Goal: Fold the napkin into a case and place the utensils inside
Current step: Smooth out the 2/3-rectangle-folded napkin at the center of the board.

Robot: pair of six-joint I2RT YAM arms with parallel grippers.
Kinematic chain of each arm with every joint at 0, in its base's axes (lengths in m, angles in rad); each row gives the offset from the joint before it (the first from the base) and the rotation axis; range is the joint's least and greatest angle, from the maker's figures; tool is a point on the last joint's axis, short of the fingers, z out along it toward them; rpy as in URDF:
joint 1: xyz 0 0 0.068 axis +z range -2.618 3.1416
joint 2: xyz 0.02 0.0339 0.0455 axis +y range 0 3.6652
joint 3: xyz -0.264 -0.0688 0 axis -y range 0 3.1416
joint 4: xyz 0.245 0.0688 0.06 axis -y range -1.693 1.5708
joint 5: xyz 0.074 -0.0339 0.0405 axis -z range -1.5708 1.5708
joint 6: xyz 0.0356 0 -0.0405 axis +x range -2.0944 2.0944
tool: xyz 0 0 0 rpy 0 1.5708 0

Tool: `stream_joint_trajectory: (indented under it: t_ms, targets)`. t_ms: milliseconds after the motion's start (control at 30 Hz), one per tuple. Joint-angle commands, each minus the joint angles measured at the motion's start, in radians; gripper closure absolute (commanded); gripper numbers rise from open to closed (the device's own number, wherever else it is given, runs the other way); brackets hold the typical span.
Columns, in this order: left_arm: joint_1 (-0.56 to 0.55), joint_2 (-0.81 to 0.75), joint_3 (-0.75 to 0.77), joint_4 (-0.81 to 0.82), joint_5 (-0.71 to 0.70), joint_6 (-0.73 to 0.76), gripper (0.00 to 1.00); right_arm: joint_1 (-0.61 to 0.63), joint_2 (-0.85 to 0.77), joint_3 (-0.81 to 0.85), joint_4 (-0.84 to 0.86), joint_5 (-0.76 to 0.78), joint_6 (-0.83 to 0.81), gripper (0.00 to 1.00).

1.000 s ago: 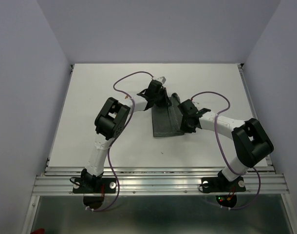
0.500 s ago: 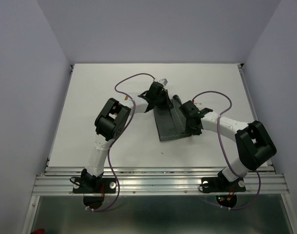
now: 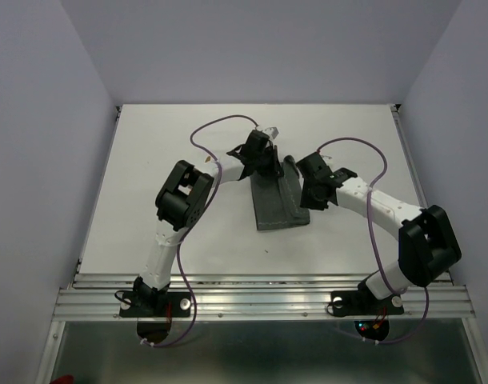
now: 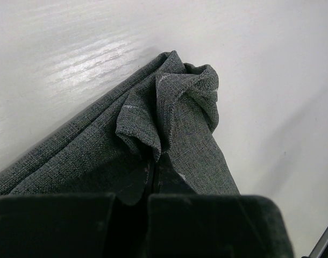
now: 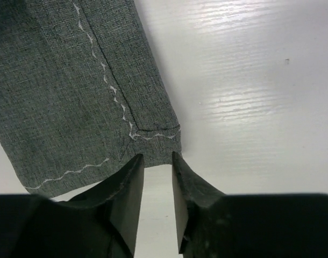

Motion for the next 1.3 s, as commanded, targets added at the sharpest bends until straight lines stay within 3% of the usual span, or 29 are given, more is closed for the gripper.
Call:
stream_joint_trajectory:
  t_ms: [0, 367, 767, 833, 867, 967, 1267]
  targets:
    - [0.015, 0.002, 0.06, -0.068, 0.019, 0.067, 1.0, -0.002, 0.045, 0.034, 0.062, -0.047, 0.042, 0.7]
    - [0.02, 0.045, 0.088, -0.059, 0.046, 0.065, 1.0, -0.002, 0.176, -0.047, 0.165, -0.095, 0.091, 0.82]
    - [0.02, 0.048, 0.114, -0.08, 0.106, 0.09, 0.98, -0.002, 0.159, -0.108, 0.183, -0.079, 0.116, 0.82]
    - [0.02, 0.016, 0.103, -0.095, 0.097, 0.107, 0.8, -0.002, 0.145, -0.128, 0.203, -0.079, 0.127, 0.82]
    - [0.02, -0.019, 0.1, -0.104, 0.083, 0.113, 0.59, -0.002, 0.143, -0.138, 0.211, -0.082, 0.13, 0.82]
    - [0.023, -0.061, 0.101, -0.128, 0.037, 0.13, 0.42, -0.002, 0.151, -0.153, 0.228, -0.091, 0.134, 0.83]
    - [0.024, -0.117, 0.078, -0.128, 0.022, 0.104, 0.3, -0.002, 0.125, -0.144, 0.231, -0.079, 0.128, 0.83]
